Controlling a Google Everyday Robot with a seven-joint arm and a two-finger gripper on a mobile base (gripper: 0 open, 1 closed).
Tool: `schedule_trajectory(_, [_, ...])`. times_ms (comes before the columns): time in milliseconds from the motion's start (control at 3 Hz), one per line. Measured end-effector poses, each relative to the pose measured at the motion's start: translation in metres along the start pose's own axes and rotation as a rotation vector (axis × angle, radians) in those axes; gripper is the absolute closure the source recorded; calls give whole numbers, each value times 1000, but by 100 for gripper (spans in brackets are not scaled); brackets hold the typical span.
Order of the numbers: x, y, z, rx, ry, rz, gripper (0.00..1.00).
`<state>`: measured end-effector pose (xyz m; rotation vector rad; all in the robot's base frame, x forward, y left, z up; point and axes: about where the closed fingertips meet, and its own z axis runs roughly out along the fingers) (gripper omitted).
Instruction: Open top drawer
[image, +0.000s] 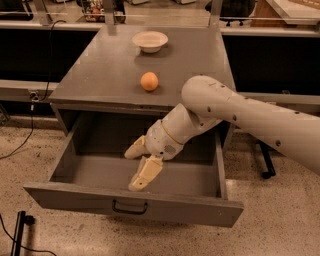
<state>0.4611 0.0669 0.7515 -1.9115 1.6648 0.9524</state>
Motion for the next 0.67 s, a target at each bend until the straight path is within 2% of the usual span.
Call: schedule_trajectory(667, [0, 0, 1, -1, 0, -1, 0])
